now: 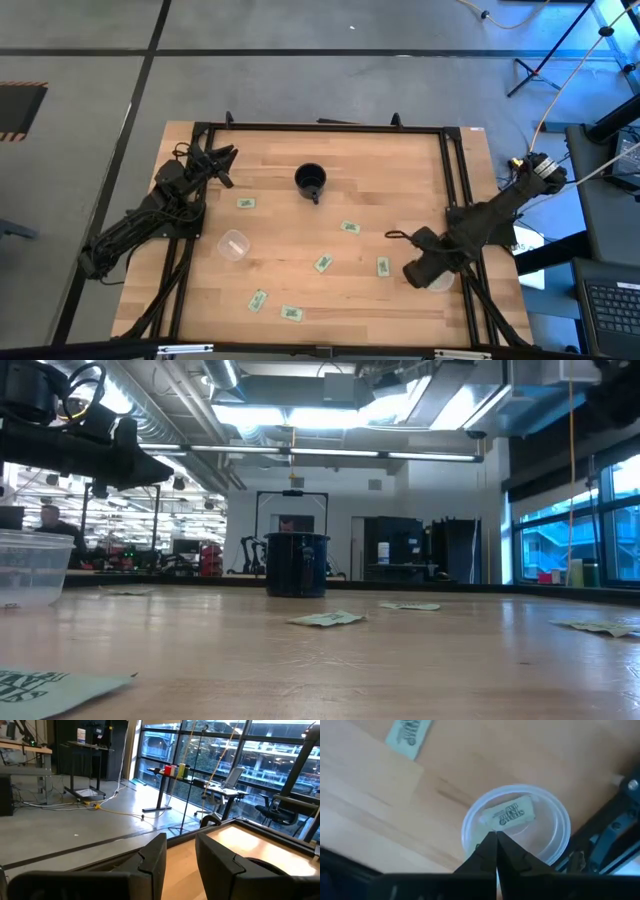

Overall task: Pick and place Stevia / Truvia into bins
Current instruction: Put the stevia packet into the right transparent container

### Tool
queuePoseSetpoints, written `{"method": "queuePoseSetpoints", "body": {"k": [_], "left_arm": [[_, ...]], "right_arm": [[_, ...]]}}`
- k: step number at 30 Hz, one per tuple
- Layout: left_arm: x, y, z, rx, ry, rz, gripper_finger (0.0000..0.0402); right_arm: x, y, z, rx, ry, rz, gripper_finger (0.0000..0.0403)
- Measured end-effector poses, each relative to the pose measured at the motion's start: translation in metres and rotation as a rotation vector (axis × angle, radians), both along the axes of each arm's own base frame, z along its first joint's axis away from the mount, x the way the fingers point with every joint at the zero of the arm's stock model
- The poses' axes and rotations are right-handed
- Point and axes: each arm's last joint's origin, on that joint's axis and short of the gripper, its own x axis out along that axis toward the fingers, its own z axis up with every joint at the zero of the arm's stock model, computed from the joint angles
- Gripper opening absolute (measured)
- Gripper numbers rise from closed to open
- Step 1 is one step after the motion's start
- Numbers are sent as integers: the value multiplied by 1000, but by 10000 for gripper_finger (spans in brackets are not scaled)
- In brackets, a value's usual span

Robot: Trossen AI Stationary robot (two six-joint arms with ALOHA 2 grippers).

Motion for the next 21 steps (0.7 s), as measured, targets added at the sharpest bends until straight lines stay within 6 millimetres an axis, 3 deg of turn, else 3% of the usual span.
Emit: {"method": "queuePoseSetpoints", "body": {"k": [6,21], "left_arm": [[0,0,0,0,0,0,100],[0,0,0,1,-2,0,100]], "right_arm": [[-7,13,-12,-93,60,-55,2],[-2,19,-31,-181,145,-62,2]]}}
